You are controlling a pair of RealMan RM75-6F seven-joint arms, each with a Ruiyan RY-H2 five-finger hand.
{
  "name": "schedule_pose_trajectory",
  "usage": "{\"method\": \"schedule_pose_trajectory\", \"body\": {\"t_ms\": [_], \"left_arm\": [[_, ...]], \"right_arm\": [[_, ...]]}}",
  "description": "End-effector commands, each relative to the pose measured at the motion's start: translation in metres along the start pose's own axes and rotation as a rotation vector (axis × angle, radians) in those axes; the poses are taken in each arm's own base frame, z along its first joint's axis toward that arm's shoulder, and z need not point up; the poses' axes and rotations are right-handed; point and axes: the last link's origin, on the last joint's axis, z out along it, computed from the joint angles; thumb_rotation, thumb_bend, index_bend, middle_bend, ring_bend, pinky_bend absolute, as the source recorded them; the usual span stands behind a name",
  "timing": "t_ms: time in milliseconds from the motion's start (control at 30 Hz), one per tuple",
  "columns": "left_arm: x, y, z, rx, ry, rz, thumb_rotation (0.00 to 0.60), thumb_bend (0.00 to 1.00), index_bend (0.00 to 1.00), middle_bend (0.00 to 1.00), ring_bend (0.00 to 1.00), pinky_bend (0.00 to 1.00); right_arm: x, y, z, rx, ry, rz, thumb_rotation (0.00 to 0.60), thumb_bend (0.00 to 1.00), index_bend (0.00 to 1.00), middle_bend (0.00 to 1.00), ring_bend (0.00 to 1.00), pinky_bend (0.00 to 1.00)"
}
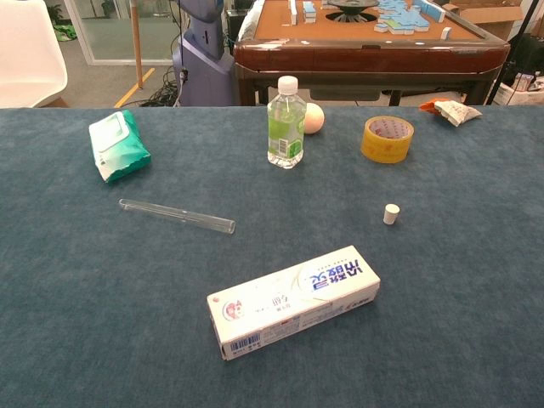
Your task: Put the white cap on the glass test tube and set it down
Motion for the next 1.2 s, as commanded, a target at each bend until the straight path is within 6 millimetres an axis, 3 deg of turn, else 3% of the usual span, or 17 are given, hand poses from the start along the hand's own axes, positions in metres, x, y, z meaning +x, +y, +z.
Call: {"method": "schedule_pose_trajectory", "body": {"t_ms": [33, 267, 500, 667, 800, 1200], "left_arm": [[0.000, 0.002, 0.000, -0.004, -0.005, 0.004, 0.600, 0.34, 0.31, 0.52, 0.47, 0.66], [0.002, 0.010, 0.004, -0.048, 0.005, 0.000, 0.600, 0.34, 0.31, 0.52, 0.47, 0.66], [0.005, 0.045, 0.043, -0.245, -0.056, -0.048, 0.600, 0.34, 0.32, 0.52, 0.48, 0.66], [0.003, 0.077, 0.081, -0.386, -0.104, -0.010, 0.600, 0.34, 0.33, 0.64, 0.58, 0.69], [-0.007, 0.110, 0.109, -0.506, -0.146, 0.042, 0.600, 0.34, 0.36, 0.78, 0.70, 0.86], [-0.054, 0.186, 0.155, -0.644, -0.296, 0.157, 0.600, 0.34, 0.41, 0.96, 0.87, 1.00]], "right_arm": [[0.000, 0.001, -0.001, 0.000, 0.001, 0.002, 0.600, 0.06, 0.31, 0.43, 0.33, 0.33], [0.003, 0.001, -0.001, 0.005, 0.009, 0.005, 0.600, 0.06, 0.31, 0.43, 0.33, 0.33], [0.012, -0.004, 0.005, -0.027, 0.092, -0.006, 0.600, 0.06, 0.31, 0.43, 0.33, 0.33], [0.014, -0.006, 0.005, -0.054, 0.111, -0.007, 0.600, 0.06, 0.31, 0.43, 0.33, 0.33], [0.013, -0.005, 0.003, -0.071, 0.107, -0.006, 0.600, 0.06, 0.31, 0.43, 0.33, 0.33], [0.013, -0.001, 0.001, -0.103, 0.098, -0.007, 0.600, 0.06, 0.31, 0.43, 0.34, 0.33]]}}
